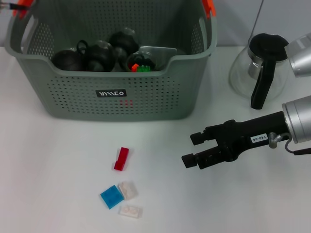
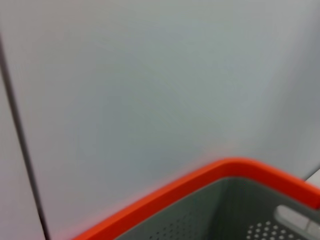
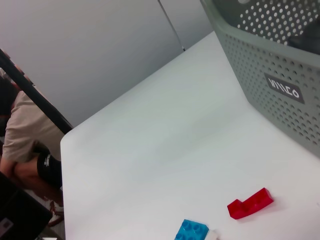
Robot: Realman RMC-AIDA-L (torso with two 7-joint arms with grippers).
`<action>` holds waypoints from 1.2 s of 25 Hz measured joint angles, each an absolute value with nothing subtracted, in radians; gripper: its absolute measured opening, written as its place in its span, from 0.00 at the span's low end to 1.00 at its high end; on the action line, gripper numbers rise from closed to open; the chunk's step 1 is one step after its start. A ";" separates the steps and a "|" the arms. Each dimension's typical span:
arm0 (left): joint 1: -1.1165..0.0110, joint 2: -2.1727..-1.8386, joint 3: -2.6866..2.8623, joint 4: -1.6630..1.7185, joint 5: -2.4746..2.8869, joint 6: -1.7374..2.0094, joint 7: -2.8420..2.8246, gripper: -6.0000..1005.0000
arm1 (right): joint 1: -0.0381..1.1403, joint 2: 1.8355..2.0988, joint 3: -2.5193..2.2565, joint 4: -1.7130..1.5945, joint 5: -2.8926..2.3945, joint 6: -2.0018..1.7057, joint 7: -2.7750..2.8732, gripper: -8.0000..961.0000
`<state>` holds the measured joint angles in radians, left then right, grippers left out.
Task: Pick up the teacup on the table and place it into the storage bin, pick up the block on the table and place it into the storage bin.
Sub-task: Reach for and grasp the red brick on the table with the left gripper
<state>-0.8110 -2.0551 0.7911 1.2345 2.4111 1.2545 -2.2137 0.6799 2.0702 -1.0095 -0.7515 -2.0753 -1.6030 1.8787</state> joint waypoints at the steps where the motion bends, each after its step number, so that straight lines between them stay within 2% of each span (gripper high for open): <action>1: -0.797 -2.059 0.791 1.278 2.398 1.295 -2.219 0.47 | 0.679 2.070 -1.009 -0.752 -2.076 -1.603 1.878 0.97; 8: -0.639 -2.089 0.830 1.601 2.175 1.749 -2.027 0.67 | 0.673 2.069 -1.009 -0.752 -2.076 -1.597 1.878 0.97; 12: -0.587 -2.123 0.952 1.622 2.226 1.886 -1.898 0.89 | 0.672 2.069 -1.009 -0.752 -2.075 -1.595 1.878 0.97; 16: -0.547 -2.162 1.114 1.606 2.389 1.873 -1.819 0.91 | 0.672 2.066 -1.010 -0.742 -2.076 -1.595 1.879 0.97; 18: -0.545 -2.171 1.195 1.557 2.459 1.832 -1.803 0.93 | 0.672 2.065 -1.010 -0.737 -2.075 -1.594 1.878 0.97; 30: -0.612 -2.169 1.420 1.302 2.709 1.518 -1.788 0.94 | 0.673 2.063 -1.009 -0.727 -2.076 -1.592 1.877 0.97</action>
<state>-0.6119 -2.1688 1.4202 1.3016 2.7086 1.5175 -1.7875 0.6729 2.0633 -1.0094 -0.7268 -2.0755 -1.5916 1.8772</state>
